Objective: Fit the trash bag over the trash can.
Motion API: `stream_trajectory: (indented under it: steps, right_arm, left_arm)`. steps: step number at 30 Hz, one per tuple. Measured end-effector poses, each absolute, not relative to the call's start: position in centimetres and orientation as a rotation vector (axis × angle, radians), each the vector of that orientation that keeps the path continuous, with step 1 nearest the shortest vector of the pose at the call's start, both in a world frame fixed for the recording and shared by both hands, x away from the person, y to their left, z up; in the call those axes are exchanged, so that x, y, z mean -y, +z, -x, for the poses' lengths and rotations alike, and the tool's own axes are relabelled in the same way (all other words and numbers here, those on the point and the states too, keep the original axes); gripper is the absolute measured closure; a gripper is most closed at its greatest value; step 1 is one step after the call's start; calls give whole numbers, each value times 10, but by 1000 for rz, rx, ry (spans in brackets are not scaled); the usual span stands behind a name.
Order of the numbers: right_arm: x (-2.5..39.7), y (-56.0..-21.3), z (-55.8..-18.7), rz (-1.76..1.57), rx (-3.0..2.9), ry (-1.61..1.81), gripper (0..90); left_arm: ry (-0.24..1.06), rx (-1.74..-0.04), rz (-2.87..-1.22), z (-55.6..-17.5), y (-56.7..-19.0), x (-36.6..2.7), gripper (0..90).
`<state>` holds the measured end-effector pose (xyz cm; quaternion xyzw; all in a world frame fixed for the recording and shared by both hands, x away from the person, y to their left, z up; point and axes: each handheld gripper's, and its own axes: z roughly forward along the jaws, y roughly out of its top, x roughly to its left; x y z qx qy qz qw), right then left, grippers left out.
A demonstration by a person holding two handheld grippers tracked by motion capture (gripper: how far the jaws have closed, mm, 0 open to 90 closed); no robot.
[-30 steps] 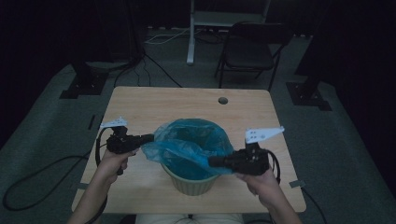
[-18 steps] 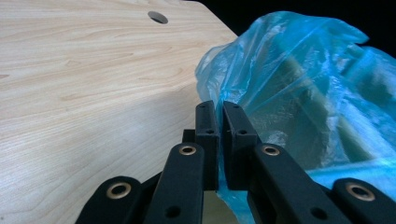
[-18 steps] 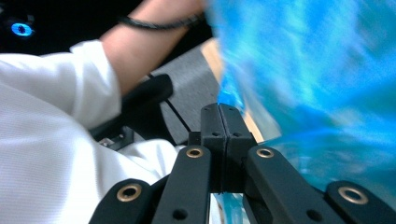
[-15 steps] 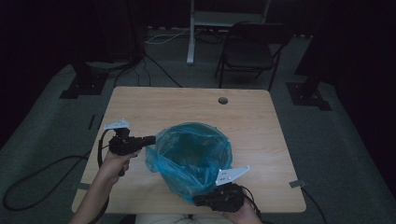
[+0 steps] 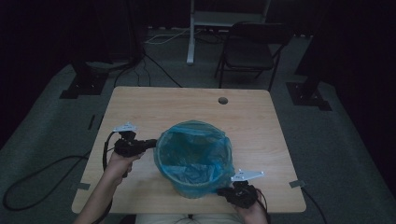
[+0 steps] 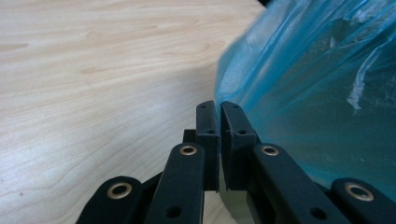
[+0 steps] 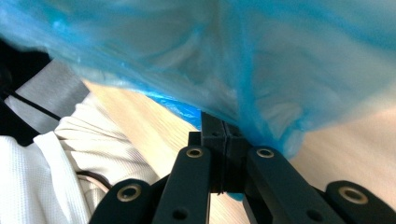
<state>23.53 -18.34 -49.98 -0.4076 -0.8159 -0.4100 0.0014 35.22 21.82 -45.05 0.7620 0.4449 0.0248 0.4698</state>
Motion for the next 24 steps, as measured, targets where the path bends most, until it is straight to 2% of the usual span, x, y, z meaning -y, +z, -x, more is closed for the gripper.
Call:
stream_trajectory:
  steps: [3,6,9,13,18,24]
  right_arm:
    - [199,-518,-247,1353,2424,-1254,871]
    - [207,-517,-251,1323,2360,-1277,724]
    - [224,-502,-249,1309,2346,-1318,646]
    - [252,-482,-244,1367,2323,-1404,604]
    - [278,-453,-246,1433,2285,-1560,578]
    - [262,-434,-269,1288,2199,-1647,501]
  left_arm:
    - [47,-1088,-1868,-352,-456,-215,871]
    - [55,-1085,-1869,-351,-455,-215,871]
    - [64,-1088,-1868,-351,-454,-217,872]
    - [74,-1098,-1860,-350,-455,-220,872]
    - [14,-1072,-1823,-350,-457,-219,870]
    - [27,-1058,-1848,-349,-454,-214,872]
